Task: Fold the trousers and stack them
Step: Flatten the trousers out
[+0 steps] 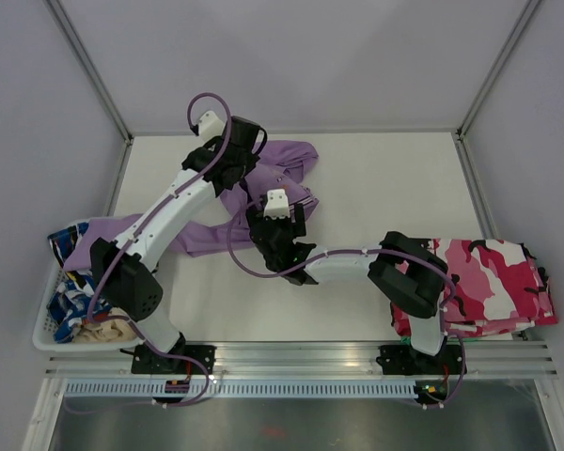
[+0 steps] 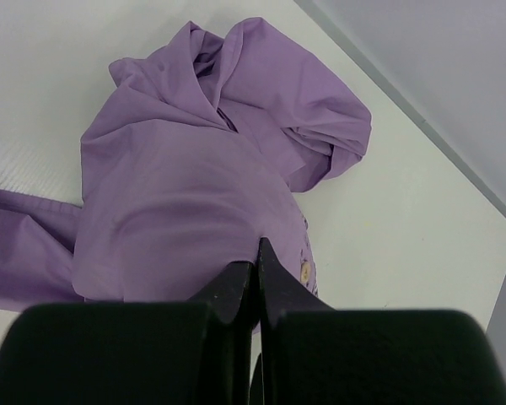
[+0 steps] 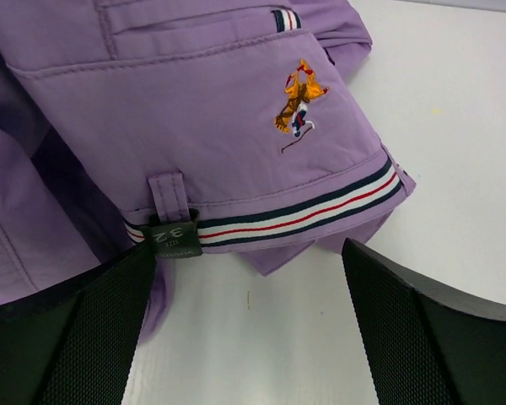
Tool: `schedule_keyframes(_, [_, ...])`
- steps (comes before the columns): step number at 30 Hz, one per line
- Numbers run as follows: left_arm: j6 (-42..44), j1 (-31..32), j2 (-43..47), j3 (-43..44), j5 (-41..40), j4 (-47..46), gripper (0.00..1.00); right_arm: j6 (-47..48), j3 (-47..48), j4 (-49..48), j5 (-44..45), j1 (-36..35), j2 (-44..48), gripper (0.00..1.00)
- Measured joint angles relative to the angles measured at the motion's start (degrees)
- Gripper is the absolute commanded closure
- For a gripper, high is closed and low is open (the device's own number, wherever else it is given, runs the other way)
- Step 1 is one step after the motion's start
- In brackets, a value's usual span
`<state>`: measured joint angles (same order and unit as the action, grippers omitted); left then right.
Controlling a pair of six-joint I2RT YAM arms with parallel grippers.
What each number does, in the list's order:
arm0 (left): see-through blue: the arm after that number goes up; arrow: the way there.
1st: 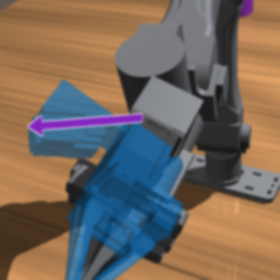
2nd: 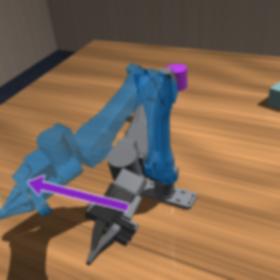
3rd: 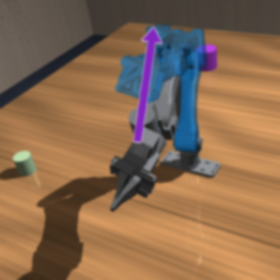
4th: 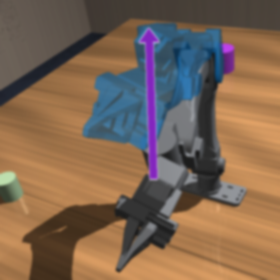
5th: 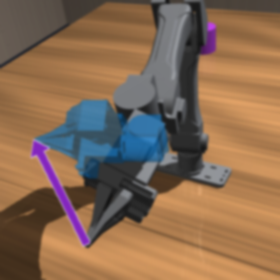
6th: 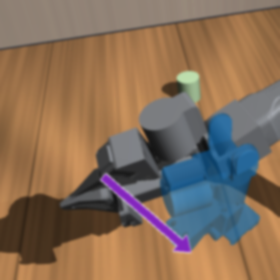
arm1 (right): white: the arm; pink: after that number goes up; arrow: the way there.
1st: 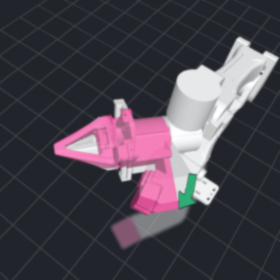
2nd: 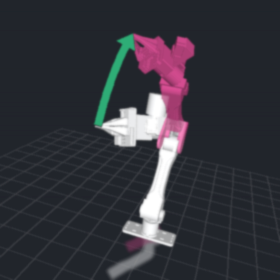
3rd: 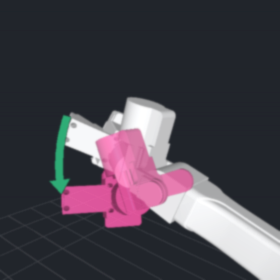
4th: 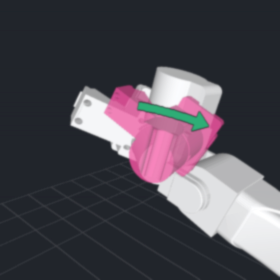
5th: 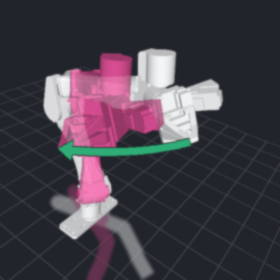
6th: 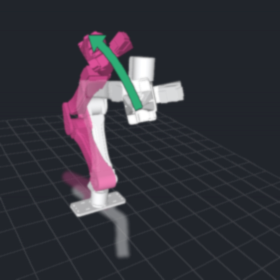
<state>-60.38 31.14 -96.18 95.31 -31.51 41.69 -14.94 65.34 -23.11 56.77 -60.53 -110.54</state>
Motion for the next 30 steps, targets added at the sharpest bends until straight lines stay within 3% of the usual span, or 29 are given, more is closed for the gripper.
schedule_keyframes(7, [-0.24,-0.94,0.55,-0.09,1.81,-0.2,0.98,1.4,1.42,-1.97,1.4,0.22,-0.68,0.02])
schedule_keyframes(9, [-0.24,-0.9,0.61,-0.09,2.21,-0.26,0.98,2.86,2.23,-3.63,2.25,0.61,-1.64,0.07])
schedule_keyframes(11, [-0.24,-0.9,0.72,-0.09,2.84,-0.26,0.98,4.09,2.27,-5.46,2.32,1.16,-2.29,0.41])
schedule_keyframes(12, [-0.24,-0.9,0.85,-0.11,3.26,-0.26,0.98,5.16,2.27,-6.45,2.23,1.6,-2.6,0.63])
schedule_keyframes(13, [-0.24,-0.9,0.96,-0.17,3.48,-0.24,0.98,6.32,2.19,-7.48,2.05,2.12,-2.82,0.93])
schedule_keyframes(14, [-0.24,-0.9,1.09,-0.24,3.61,-0.24,0.98,7.3,1.97,-8.37,2.03,2.49,-2.84,1.0])
schedule_keyframes(21, [0.46,-0.83,3.96,-2.71,3.67,-0.33,0.98,10.78,-5.49,-13.2,-2.58,5.22,4.07,1.0])
schedule_keyframes(25, [3.61,-0.81,6.51,-3.41,3.34,-0.96,0.98,10.45,-9.62,-9.22,-8.26,6.82,16.17,1.0])
schedule_keyframes(30, [10.86,0.92,9.31,-3.04,3.17,-1.84,0.98,8.85,-9.31,2.73,-16.41,9.44,35.43,1.0])
